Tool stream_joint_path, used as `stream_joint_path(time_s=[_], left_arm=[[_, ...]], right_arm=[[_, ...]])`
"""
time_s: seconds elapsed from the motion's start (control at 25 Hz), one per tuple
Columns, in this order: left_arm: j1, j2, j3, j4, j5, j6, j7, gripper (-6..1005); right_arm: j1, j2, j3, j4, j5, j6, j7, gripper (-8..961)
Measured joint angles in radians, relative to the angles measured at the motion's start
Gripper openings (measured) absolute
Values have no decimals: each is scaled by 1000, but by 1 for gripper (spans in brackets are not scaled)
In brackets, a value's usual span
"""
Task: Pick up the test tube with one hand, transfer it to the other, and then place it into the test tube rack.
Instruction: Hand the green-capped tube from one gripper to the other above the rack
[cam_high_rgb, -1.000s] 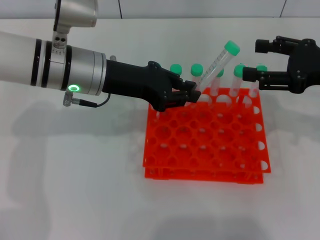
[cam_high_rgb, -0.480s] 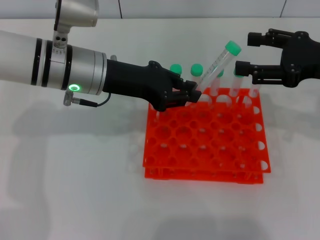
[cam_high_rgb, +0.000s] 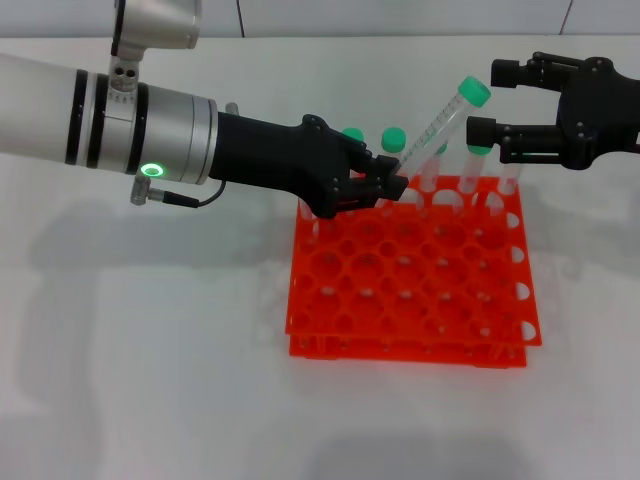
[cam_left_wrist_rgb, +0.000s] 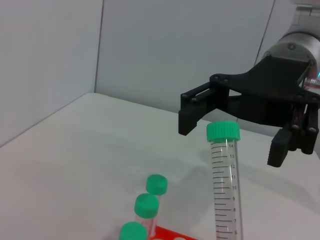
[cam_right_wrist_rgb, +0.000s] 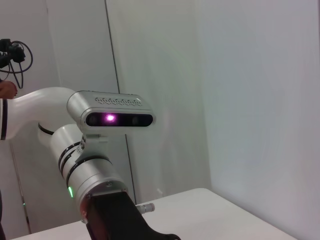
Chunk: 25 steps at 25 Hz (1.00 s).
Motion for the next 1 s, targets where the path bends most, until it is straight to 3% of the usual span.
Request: stream_joint_path(time_s=[0.52,1.0], left_arm=[[-3,0,0,1,-2,-2,11,174],[-8,0,6,1,-2,-3,10,173]], right_arm=[[11,0,-1,2,0,3,-2,821],[30,2,-3,16,0,3,-3,701]])
